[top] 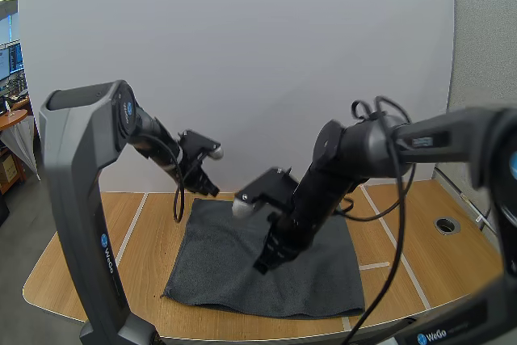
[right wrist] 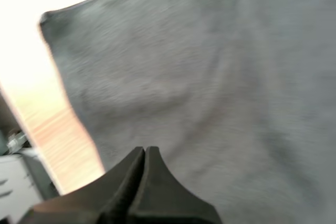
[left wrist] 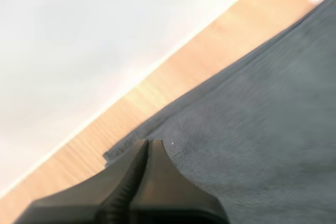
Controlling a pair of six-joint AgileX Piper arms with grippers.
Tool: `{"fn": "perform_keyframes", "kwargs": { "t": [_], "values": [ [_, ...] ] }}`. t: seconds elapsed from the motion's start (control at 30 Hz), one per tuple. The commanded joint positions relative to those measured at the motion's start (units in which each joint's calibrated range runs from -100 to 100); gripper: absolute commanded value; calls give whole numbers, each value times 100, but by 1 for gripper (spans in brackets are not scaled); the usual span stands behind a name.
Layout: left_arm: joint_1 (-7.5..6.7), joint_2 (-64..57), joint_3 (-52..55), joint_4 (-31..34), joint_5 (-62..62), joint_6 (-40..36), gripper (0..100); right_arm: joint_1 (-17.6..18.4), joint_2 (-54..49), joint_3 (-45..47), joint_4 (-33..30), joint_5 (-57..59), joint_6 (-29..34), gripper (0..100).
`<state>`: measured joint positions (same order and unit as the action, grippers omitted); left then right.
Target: Fold the towel
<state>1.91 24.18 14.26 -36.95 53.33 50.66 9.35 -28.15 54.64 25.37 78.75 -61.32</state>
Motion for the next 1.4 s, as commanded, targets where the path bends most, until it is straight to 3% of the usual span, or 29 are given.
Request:
{"fn": "perform_keyframes", "kwargs": {
  "t": [0.0, 0.13, 0.3, 0.57, 0.93, 1.37],
  "values": [
    [134, -1213, -11, -165, 1442, -203, 0, -380, -482, -46, -555, -511, 615, 0],
    [269, -1604, 54, -165, 3103, -223, 0, -775, -482, -46, -555, -1393, 581, 0],
    [357, -1930, 678, 74, 3575, -267, 0, -1072, -326, -46, -309, -2547, 149, 0],
    [357, -2050, 2195, 186, 2664, 101, 0, -1088, 1201, -432, 870, -3512, -728, 0],
    [357, -2039, 3447, 244, 1373, 392, 0, -1088, 3017, -1754, 1247, -3652, -837, 0],
    [357, -2039, 3770, 232, 1184, 520, 0, -1088, 3980, -2086, 1247, -4032, -945, 0]
  ]
}}
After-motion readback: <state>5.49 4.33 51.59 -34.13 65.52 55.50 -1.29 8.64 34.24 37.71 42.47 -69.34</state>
